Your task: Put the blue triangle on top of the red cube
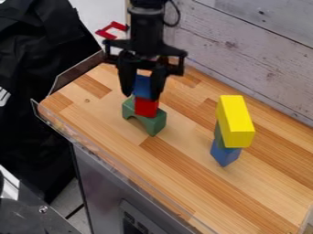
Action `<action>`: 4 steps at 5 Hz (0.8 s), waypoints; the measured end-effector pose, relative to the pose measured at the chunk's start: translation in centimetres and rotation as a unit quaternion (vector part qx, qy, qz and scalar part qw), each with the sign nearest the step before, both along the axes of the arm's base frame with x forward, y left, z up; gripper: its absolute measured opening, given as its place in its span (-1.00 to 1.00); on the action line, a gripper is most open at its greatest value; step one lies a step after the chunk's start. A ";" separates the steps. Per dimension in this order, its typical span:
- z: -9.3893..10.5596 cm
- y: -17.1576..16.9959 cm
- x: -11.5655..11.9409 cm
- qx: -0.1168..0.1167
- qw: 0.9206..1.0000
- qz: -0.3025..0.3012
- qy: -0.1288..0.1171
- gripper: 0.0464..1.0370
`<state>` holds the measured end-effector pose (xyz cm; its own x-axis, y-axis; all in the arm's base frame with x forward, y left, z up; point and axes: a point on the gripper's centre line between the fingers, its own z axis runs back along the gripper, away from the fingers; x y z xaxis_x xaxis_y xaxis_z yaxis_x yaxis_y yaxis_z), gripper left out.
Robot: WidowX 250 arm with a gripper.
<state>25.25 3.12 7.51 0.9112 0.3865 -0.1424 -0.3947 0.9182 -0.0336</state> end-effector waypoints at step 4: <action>-1.3 0.1 0.1 -0.008 1.000 -0.005 0.015 0.64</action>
<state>25.38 3.21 6.17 0.9099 0.3758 -0.1756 -0.3874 0.9212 -0.0363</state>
